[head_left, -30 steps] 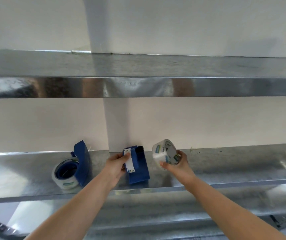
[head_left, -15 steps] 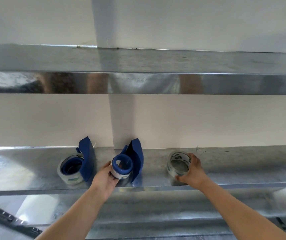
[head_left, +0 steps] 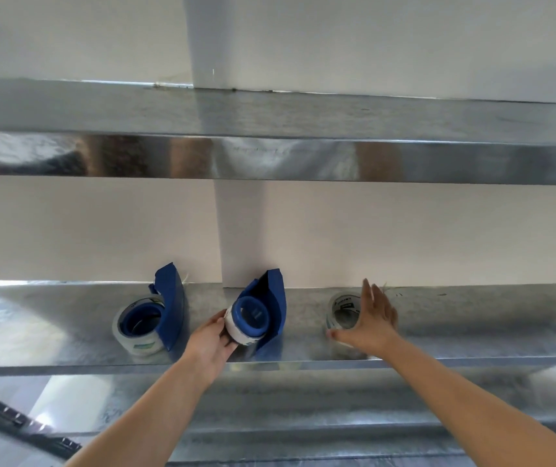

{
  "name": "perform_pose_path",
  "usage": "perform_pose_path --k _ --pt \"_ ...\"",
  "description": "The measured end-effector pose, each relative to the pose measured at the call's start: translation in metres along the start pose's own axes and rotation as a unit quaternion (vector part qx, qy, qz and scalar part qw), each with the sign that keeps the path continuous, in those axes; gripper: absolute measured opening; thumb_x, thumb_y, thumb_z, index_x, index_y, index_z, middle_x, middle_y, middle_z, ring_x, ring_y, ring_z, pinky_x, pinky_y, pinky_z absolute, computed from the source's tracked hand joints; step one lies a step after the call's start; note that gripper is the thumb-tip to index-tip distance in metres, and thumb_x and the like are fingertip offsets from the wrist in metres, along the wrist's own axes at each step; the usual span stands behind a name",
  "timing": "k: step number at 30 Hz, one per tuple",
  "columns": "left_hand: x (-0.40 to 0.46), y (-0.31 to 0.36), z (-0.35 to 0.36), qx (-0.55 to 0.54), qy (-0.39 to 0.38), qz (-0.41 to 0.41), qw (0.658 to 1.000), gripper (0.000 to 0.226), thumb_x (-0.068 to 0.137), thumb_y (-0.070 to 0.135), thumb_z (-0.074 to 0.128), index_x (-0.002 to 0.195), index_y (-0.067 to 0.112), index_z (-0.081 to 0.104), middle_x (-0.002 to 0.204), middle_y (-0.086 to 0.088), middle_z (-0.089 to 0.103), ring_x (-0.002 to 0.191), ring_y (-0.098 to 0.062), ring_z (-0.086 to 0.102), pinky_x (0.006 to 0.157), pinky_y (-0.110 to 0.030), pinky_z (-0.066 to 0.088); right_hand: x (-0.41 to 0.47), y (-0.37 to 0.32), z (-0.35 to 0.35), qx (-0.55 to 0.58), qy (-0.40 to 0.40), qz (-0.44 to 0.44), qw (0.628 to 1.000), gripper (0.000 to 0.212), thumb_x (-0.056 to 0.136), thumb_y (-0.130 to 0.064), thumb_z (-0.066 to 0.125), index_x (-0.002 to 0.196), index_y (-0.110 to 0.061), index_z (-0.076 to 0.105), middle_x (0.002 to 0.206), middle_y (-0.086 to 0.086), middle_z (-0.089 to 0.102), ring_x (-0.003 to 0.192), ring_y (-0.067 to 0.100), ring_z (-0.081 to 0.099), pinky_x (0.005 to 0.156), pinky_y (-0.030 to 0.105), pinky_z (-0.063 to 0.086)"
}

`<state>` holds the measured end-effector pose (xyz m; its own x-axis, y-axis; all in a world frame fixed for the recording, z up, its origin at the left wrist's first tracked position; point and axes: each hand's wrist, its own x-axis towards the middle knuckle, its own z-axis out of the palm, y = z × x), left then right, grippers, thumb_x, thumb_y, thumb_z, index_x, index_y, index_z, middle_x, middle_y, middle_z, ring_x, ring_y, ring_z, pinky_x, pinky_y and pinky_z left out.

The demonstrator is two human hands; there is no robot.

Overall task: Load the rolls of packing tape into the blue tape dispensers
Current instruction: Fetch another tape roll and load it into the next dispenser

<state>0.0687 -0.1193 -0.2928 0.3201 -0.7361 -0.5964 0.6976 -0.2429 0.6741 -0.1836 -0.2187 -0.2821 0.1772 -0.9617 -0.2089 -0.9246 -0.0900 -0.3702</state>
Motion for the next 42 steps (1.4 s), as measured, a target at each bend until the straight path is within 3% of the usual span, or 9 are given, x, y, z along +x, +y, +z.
perform_pose_path --k 4,7,10,15,22,27,31,35,42 --pt "-0.002 0.002 0.006 0.007 -0.020 -0.013 1.000 0.033 0.099 0.003 0.034 0.128 0.003 0.049 0.116 -0.017 0.060 0.105 -0.030 0.058 0.090 -0.040 0.048 -0.017 -0.067 -0.009 0.111 0.001 -0.207 0.972 0.104 0.068 -0.047 0.074 0.147 -0.025 0.010 0.156 -0.003 0.013 0.143 0.014 0.013 0.116 0.031 0.017" --pt "-0.006 0.001 0.012 0.019 -0.038 -0.012 0.999 0.031 0.099 0.003 0.035 0.126 0.002 0.050 0.099 -0.014 0.065 0.087 -0.025 0.063 0.063 -0.029 0.059 -0.022 -0.112 0.004 0.150 -0.098 -0.282 0.943 0.079 0.063 -0.038 0.077 0.130 -0.022 0.039 0.132 -0.001 0.048 0.120 0.013 0.047 0.104 0.034 0.042" --pt "-0.007 0.000 0.013 0.020 -0.039 -0.012 0.999 0.031 0.099 0.004 0.035 0.126 0.001 0.050 0.094 -0.012 0.065 0.079 -0.022 0.062 0.046 -0.022 0.056 -0.012 -0.128 0.018 0.091 -0.158 -0.261 0.948 0.091 0.061 -0.042 0.077 0.137 -0.017 0.033 0.134 0.002 0.045 0.123 0.020 0.044 0.104 0.034 0.040" --pt "-0.008 0.001 0.011 0.010 -0.051 -0.014 0.999 0.025 0.099 0.004 0.034 0.113 0.007 0.055 0.094 -0.010 0.065 0.083 -0.022 0.062 0.066 -0.031 0.054 0.006 -0.133 0.026 -0.037 -0.162 -0.238 0.957 0.096 0.063 -0.042 0.077 0.141 -0.015 0.027 0.135 0.007 0.045 0.120 0.026 0.045 0.096 0.034 0.043" --pt "-0.007 0.004 0.005 -0.001 -0.042 -0.015 0.999 0.024 0.099 0.004 0.035 0.110 0.006 0.056 0.094 -0.011 0.065 0.083 -0.022 0.063 0.060 -0.028 0.059 0.011 -0.129 0.025 0.024 -0.178 -0.221 0.959 0.088 0.060 -0.035 0.080 0.133 -0.021 0.032 0.129 0.005 0.036 0.116 0.023 0.047 0.095 0.032 0.046" --pt "-0.008 0.008 0.002 -0.011 -0.042 -0.016 0.999 0.023 0.099 0.003 0.035 0.106 0.004 0.056 0.097 -0.014 0.065 0.087 -0.025 0.062 0.089 -0.039 0.046 0.012 -0.113 0.000 0.135 -0.170 -0.218 0.952 0.072 0.057 -0.038 0.080 0.120 -0.030 0.046 0.120 0.000 0.050 0.104 0.015 0.054 0.084 0.028 0.052" --pt "-0.005 0.006 -0.003 -0.021 -0.034 -0.025 0.999 0.022 0.099 0.003 0.036 0.102 0.004 0.057 0.097 -0.012 0.065 0.087 -0.023 0.062 0.085 -0.036 0.045 0.022 -0.064 -0.047 0.247 -0.134 -0.150 0.948 0.055 0.077 -0.033 0.072 0.125 -0.035 0.046 0.117 -0.006 0.045 0.108 0.016 0.049 0.083 0.024 0.047" --pt "-0.003 0.003 -0.010 -0.033 -0.026 -0.029 0.999 0.020 0.098 0.003 0.036 0.107 0.003 0.054 0.099 -0.014 0.064 0.088 -0.023 0.062 0.090 -0.038 0.044 0.048 0.035 -0.069 0.133 -0.006 -0.035 0.991 0.087 0.055 -0.055 0.080 0.131 -0.032 0.046 0.129 0.003 0.045 0.122 0.019 0.044 0.109 0.036 0.035" --pt "0.003 -0.001 -0.012 -0.043 -0.032 -0.033 0.998 0.023 0.099 0.002 0.035 0.113 0.002 0.053 0.104 -0.016 0.064 0.092 -0.024 0.062 0.091 -0.038 0.043 0.046 0.133 -0.040 -0.003 0.029 0.087 0.996 0.105 0.063 -0.038 0.078 0.146 -0.018 0.017 0.141 0.021 0.039 0.129 0.038 0.036 0.106 0.043 0.035"
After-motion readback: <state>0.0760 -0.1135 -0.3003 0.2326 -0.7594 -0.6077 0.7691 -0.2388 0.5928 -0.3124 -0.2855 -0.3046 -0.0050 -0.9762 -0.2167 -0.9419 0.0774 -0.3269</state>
